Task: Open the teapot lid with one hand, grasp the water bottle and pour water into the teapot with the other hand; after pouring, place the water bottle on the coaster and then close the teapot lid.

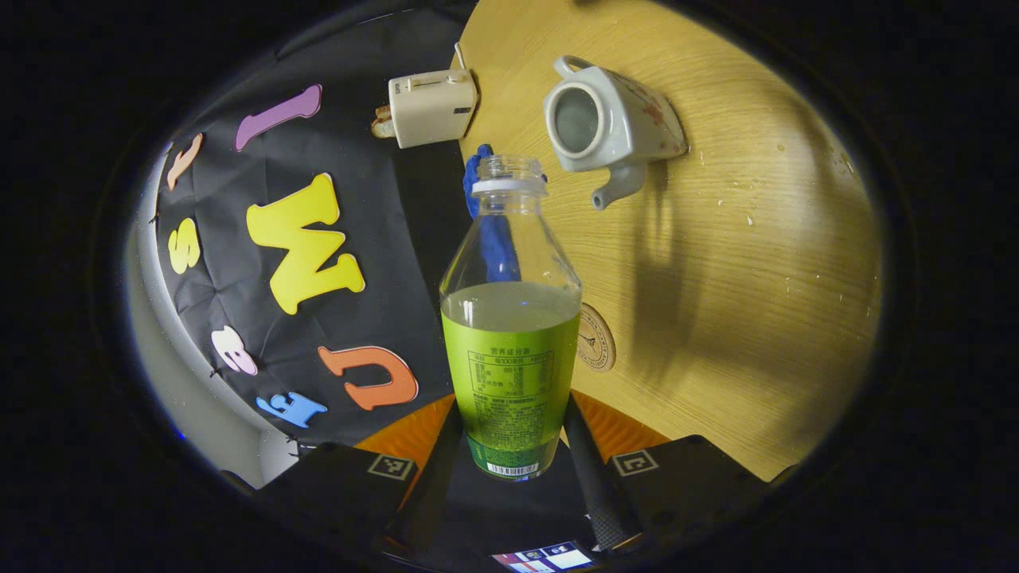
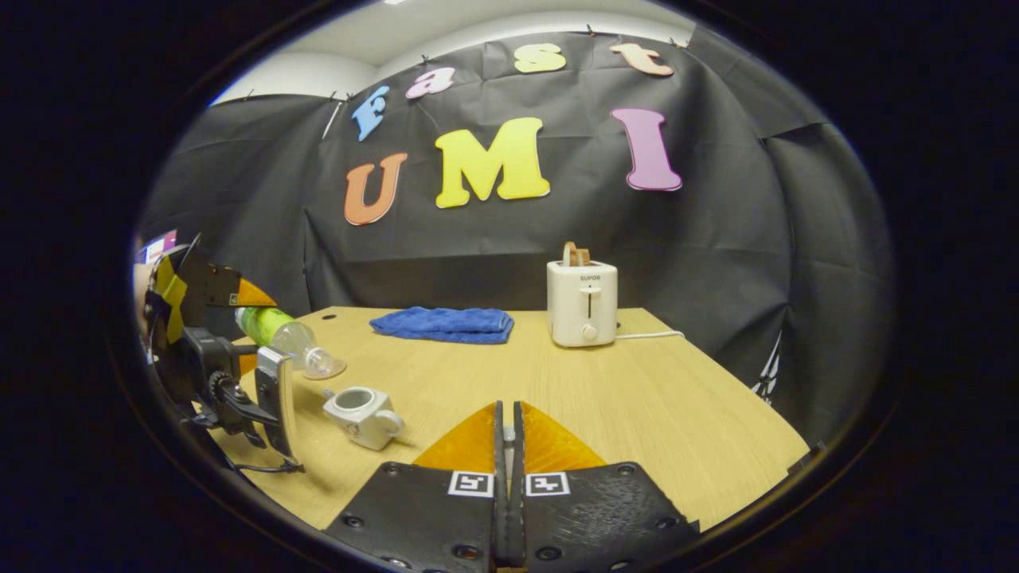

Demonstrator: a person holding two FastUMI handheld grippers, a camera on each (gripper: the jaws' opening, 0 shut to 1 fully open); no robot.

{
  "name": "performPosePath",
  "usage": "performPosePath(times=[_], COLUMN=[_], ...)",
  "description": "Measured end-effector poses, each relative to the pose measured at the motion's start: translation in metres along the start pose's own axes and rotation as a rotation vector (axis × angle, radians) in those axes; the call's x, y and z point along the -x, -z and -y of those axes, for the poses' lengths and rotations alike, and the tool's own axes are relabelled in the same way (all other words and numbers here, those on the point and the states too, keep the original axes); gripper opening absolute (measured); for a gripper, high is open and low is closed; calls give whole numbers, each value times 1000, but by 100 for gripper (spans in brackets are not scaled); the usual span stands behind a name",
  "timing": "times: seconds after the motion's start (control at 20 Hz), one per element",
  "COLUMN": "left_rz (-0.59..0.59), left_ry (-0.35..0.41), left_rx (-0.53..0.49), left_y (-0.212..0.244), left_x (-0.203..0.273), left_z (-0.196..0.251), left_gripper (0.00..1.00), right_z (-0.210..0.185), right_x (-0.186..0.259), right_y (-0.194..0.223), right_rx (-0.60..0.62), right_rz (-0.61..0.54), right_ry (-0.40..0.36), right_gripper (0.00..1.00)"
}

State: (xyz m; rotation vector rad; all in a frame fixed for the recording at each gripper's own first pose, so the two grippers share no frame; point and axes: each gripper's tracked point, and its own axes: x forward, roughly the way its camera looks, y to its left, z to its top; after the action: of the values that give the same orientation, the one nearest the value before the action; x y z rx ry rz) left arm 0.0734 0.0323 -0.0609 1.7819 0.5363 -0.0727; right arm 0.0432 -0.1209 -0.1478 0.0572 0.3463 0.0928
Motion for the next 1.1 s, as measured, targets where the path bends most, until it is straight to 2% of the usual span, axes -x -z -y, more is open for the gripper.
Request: performPosePath(times=[0.45,0.6,0.65,1.1], left_rz=[3,3,0,-20], left_ry=[-30,-42,-48,-82], left_rx=[-137,-170,-180,-250], left_y=[-16,-18,-18,-18], left_x=[2,4,4,5], left_z=[-13,-16,-17,-29], left_gripper=[75,72,75,75], right_z=[5,5,4,6], right_x=[-1,-1,-1,0], right_y=[6,6,7,8], right_rx=[-11,-10,-12,-13], right_rz=[-8,-6,-6,-7], right_ry=[0,-4,-6,-7], right_gripper=[0,0,0,0])
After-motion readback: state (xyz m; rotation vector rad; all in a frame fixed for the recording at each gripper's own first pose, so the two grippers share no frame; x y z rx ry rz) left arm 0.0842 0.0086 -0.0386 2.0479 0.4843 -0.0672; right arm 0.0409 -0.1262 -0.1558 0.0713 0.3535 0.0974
